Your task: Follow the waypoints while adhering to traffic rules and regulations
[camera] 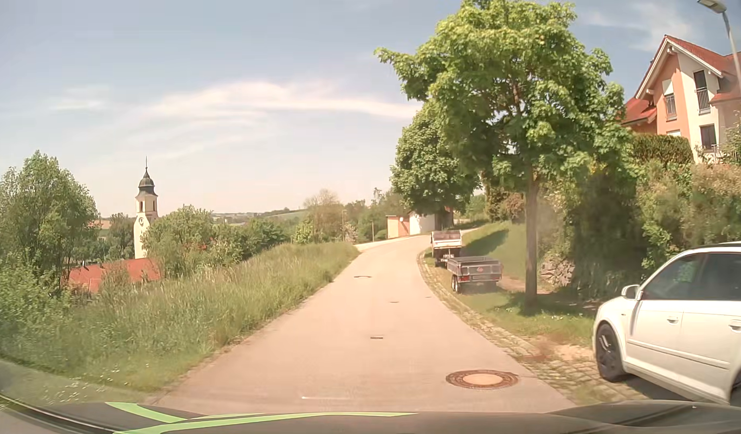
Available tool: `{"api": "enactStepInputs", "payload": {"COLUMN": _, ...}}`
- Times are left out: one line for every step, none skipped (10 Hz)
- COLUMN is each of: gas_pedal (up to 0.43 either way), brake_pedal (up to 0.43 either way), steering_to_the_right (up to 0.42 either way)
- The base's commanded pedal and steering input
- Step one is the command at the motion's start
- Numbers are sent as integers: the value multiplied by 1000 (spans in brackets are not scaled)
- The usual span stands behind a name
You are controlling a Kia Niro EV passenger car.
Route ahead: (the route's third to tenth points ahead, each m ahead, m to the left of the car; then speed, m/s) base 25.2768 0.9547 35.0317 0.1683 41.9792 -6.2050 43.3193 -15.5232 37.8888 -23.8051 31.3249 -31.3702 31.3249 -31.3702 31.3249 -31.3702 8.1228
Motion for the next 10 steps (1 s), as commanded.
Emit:
{"api": "enactStepInputs", "payload": {"gas_pedal": 0, "brake_pedal": 0, "steering_to_the_right": 0}}
{"api": "enactStepInputs", "payload": {"gas_pedal": 0, "brake_pedal": 0, "steering_to_the_right": 0}}
{"api": "enactStepInputs", "payload": {"gas_pedal": 8, "brake_pedal": 0, "steering_to_the_right": 0}}
{"api": "enactStepInputs", "payload": {"gas_pedal": 8, "brake_pedal": 0, "steering_to_the_right": 0}}
{"api": "enactStepInputs", "payload": {"gas_pedal": 8, "brake_pedal": 0, "steering_to_the_right": 0}}
{"api": "enactStepInputs", "payload": {"gas_pedal": 20, "brake_pedal": 0, "steering_to_the_right": 0}}
{"api": "enactStepInputs", "payload": {"gas_pedal": 28, "brake_pedal": 0, "steering_to_the_right": -1}}
{"api": "enactStepInputs", "payload": {"gas_pedal": 28, "brake_pedal": 0, "steering_to_the_right": -1}}
{"api": "enactStepInputs", "payload": {"gas_pedal": 28, "brake_pedal": 0, "steering_to_the_right": 1}}
{"api": "enactStepInputs", "payload": {"gas_pedal": 28, "brake_pedal": 0, "steering_to_the_right": 3}}
